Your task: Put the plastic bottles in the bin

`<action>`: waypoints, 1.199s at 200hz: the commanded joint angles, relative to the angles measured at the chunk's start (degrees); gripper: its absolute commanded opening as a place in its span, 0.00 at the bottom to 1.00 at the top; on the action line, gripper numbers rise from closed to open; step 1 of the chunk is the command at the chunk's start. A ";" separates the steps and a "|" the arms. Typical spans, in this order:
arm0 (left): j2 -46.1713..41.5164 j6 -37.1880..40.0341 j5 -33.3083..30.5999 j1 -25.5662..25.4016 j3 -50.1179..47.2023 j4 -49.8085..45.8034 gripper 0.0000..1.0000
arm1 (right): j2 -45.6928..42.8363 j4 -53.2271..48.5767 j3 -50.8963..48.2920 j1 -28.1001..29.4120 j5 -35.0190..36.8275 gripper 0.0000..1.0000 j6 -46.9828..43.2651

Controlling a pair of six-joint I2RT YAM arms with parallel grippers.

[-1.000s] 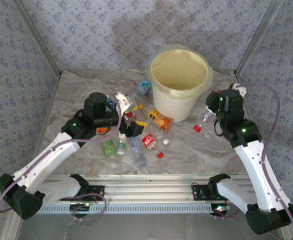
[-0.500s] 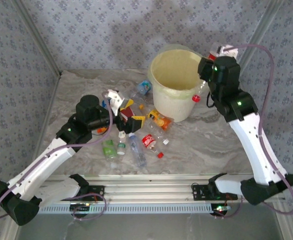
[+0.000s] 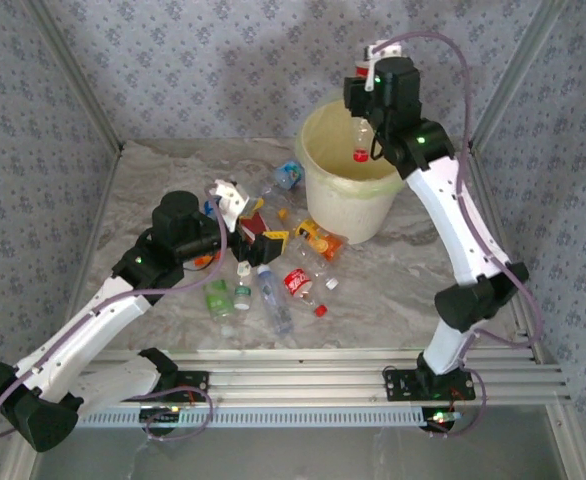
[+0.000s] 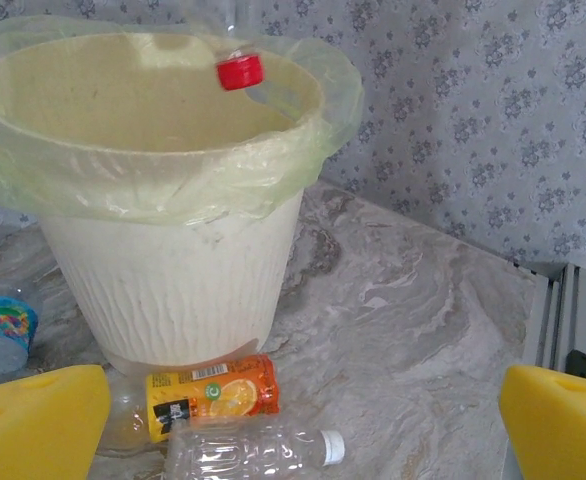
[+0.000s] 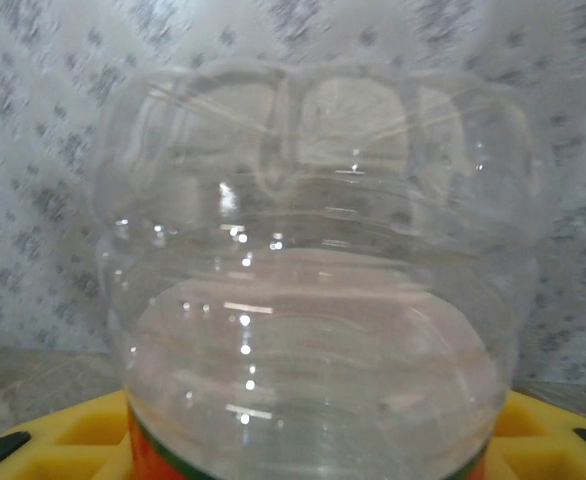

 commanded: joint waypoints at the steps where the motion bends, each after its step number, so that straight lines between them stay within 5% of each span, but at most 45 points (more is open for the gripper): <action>1: 0.49 2.51 -0.01 -0.26 0.64 -1.23 1.00 | 4.08 -6.25 4.21 0.52 -7.16 0.55 -2.80; 129: 1.06 4.04 -0.52 -0.75 1.08 -2.46 1.00 | 9.97 -12.03 -4.92 -1.90 -24.61 0.56 3.65; 240: 1.43 4.14 -0.42 -0.84 1.33 -2.83 1.00 | 9.02 -12.50 -6.59 -2.56 -22.95 0.70 4.25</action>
